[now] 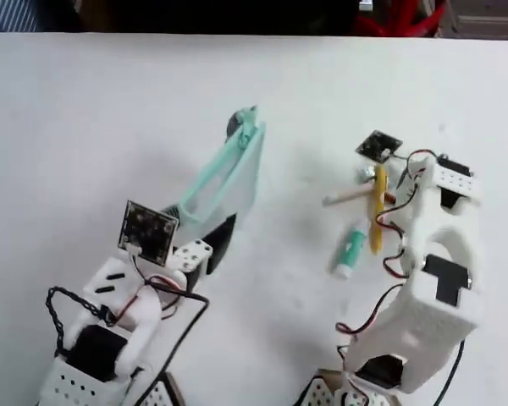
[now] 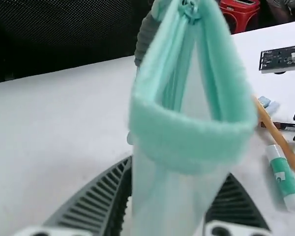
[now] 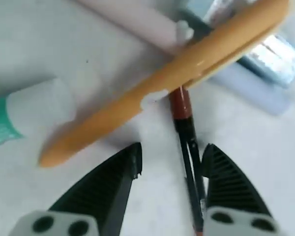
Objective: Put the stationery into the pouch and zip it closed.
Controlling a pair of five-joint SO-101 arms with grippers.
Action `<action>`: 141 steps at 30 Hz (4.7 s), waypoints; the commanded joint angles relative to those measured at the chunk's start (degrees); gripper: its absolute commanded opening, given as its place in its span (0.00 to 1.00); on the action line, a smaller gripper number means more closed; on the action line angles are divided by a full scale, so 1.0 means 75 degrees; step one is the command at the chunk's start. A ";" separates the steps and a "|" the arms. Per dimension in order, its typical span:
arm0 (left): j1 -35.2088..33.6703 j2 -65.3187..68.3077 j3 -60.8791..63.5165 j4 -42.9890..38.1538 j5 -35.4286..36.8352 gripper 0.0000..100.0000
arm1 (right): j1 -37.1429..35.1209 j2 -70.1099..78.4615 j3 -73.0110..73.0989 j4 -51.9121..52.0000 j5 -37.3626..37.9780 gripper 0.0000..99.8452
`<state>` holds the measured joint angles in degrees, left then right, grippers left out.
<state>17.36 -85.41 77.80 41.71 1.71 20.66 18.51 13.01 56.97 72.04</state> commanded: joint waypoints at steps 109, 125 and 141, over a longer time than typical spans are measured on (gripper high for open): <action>-0.0287 -0.0076 -0.0082 -0.0211 0.0082 0.22 | -0.1330 -0.5034 0.1489 -0.1026 -0.7232 0.29; -0.0252 -0.0076 -0.0082 -0.0211 0.0082 0.22 | -0.1295 0.0018 -0.2122 0.0193 -0.7232 0.29; -0.0275 -0.0076 -0.0082 -0.0211 0.0082 0.22 | -0.1366 0.1307 -0.2872 0.0158 -0.7221 0.12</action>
<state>15.78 -85.41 77.80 41.54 1.71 10.64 28.18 -5.63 58.20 17.19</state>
